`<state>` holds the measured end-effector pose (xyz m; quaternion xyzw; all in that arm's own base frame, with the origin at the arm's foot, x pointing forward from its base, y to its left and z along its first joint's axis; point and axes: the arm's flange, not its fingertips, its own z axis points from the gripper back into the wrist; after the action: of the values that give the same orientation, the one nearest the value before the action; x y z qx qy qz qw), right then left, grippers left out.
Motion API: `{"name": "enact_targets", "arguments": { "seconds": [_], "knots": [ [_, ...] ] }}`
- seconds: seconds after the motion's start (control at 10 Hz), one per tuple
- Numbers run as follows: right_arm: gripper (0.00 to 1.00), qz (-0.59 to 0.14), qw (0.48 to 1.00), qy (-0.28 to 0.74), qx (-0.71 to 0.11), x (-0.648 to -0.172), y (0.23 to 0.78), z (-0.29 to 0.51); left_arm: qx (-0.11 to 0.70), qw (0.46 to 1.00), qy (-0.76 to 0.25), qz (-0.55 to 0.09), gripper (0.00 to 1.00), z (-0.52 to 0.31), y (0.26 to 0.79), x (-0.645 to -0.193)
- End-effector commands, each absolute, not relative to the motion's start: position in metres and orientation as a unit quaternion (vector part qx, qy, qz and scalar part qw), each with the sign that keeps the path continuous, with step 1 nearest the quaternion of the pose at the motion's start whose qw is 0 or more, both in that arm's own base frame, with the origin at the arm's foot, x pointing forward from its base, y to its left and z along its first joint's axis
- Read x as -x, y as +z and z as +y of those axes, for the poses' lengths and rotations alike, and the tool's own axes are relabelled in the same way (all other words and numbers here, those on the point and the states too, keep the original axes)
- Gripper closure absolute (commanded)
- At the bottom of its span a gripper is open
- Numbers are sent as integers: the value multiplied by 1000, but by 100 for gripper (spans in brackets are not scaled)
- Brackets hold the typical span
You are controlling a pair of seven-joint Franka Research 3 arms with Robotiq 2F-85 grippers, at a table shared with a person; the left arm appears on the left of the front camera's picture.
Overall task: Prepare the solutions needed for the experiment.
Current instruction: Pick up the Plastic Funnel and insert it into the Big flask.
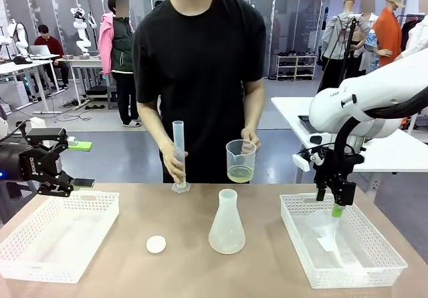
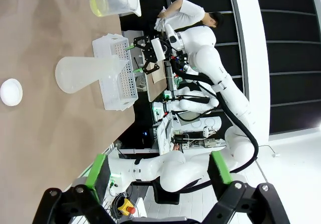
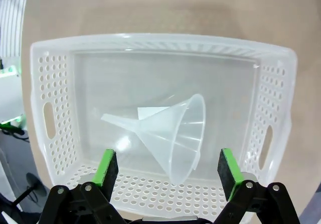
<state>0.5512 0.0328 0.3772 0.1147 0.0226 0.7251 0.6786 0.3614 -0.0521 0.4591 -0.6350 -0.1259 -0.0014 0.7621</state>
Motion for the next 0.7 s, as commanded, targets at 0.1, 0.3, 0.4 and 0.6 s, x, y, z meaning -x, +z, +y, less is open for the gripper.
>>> {"name": "enact_targets", "arguments": {
  "seconds": [0.1,0.3,0.4,0.6],
  "knots": [
    [0,77,671,723,-141,-568,371,34,643,755,0,-125,0,-54,459,-358],
    [0,85,669,722,-155,-570,366,33,643,755,0,-125,0,-54,459,-358],
    [0,92,665,723,-159,-572,364,33,643,755,0,-125,0,-54,459,-358],
    [6,112,657,723,-182,-575,362,33,643,755,0,-125,0,-54,459,-358]
  ]
}}
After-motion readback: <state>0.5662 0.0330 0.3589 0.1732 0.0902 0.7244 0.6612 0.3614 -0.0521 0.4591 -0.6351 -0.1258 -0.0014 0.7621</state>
